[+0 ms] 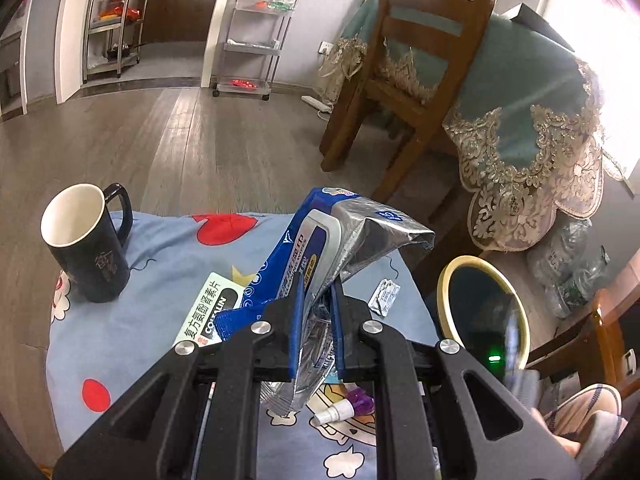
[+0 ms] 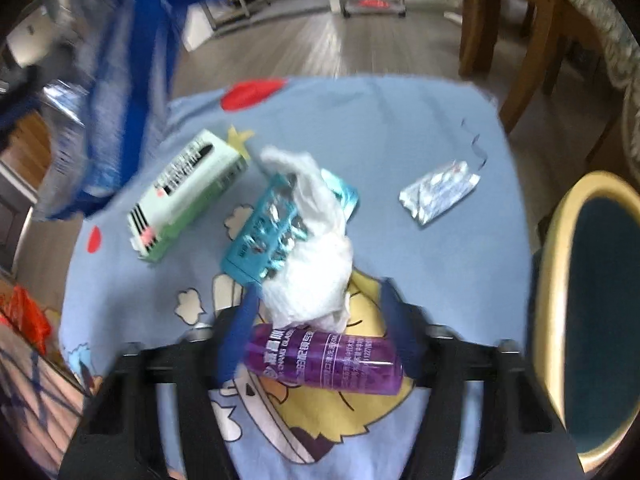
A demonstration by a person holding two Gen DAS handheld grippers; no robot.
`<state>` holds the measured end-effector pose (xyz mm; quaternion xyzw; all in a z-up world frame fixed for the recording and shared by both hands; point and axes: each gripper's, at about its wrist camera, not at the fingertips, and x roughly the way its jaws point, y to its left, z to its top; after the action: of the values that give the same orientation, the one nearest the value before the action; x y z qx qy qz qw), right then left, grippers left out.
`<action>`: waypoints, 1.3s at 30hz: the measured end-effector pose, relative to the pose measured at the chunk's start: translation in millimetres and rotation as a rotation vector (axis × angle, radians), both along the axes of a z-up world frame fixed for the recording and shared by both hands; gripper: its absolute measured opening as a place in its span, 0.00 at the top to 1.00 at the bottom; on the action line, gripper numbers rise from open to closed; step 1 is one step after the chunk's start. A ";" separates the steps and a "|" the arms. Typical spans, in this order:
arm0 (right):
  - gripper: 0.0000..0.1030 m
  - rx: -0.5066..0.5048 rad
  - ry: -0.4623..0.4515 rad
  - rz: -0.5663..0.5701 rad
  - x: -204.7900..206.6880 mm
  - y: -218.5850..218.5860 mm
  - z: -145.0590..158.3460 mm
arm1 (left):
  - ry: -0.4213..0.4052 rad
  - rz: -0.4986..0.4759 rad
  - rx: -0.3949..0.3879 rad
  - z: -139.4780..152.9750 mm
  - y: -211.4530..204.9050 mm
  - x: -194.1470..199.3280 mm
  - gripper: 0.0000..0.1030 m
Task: Collect trash
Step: 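Grasp and lift the white plastic with the right gripper while the left holds the wipes pack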
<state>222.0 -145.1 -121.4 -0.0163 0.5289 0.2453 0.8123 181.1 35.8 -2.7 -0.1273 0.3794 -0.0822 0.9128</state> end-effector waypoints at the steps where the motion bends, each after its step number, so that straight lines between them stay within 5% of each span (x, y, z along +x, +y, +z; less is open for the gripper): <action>1: 0.76 0.001 0.015 -0.001 0.7 -0.1 -4.0 | -0.003 0.000 0.000 0.8 -0.2 -0.2 0.89; 25: 0.78 0.265 -0.245 -0.077 -48.5 -66.6 113.7 | -0.022 0.008 -0.016 3.6 0.4 -1.4 0.89; 39: 0.78 0.311 -0.280 -0.157 -63.0 -110.2 132.0 | -0.033 -0.019 -0.035 7.7 -10.1 -1.2 0.89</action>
<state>158.9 -255.4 10.5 0.1162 0.3666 0.2552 0.8871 179.9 25.7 5.0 -0.1385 0.3641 -0.0995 0.9156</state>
